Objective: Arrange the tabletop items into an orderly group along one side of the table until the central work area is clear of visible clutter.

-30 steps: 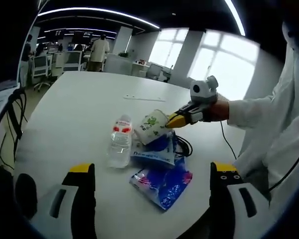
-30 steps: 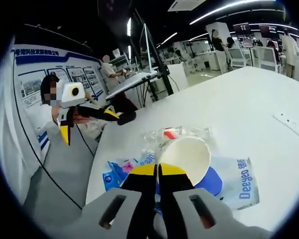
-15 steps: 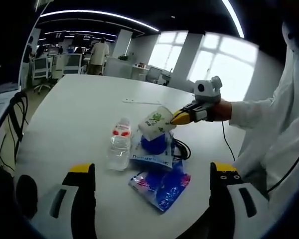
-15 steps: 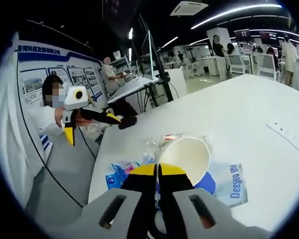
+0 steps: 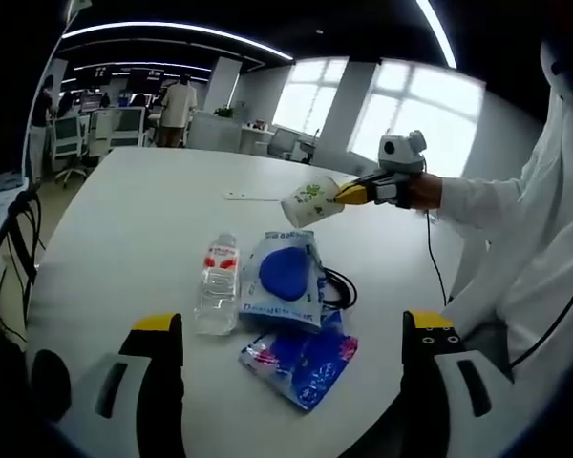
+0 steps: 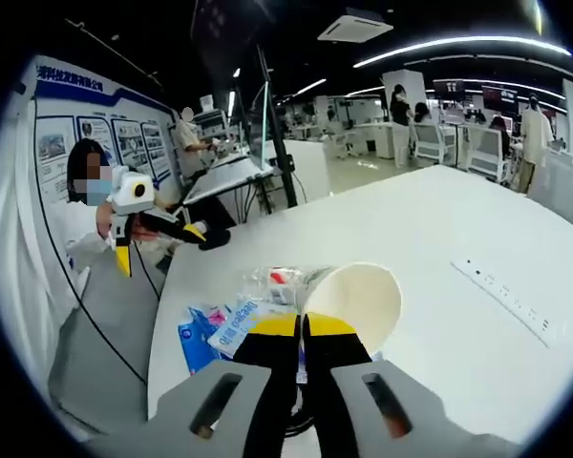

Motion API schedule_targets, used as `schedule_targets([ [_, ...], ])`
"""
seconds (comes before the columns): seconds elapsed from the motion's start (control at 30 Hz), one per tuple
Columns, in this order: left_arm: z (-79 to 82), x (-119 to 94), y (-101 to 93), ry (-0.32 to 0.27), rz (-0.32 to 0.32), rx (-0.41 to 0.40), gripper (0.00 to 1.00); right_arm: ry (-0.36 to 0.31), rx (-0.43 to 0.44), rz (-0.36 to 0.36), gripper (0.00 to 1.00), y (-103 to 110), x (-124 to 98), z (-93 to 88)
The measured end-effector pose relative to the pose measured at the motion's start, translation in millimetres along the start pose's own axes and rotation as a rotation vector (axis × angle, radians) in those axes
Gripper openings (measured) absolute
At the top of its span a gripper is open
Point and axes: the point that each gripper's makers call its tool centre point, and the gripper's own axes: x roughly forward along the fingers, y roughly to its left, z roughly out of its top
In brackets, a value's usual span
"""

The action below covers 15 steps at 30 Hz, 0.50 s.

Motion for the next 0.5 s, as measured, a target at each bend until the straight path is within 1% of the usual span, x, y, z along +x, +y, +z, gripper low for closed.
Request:
schedule_targets([
  [0.07, 1.1, 0, -1.4, -0.003, -0.001, 0.003, 0.98, 0.016, -0.018, -0.019, 0.00, -6, -8, 0.1],
  [0.17, 1.9, -1, -4.1, -0.009, -0.005, 0.004, 0.98, 0.067, -0.047, -0.039, 0.00, -16, -18, -3.1],
  [0.2, 1.7, -1, -4.6, -0.009, -0.005, 0.005, 0.98, 0.098, -0.075, -0.052, 0.00, -21, -22, -5.5],
  [0.37, 0.9, -2, -5.1, -0.012, 0.000, 0.000, 0.98, 0.161, -0.129, -0.071, 0.00, -38, -33, -4.5],
  [0.5, -0.8, -2, -5.5, -0.009, 0.003, -0.005, 0.97, 0.262, -0.223, -0.094, 0.00, -56, -40, -11.1],
])
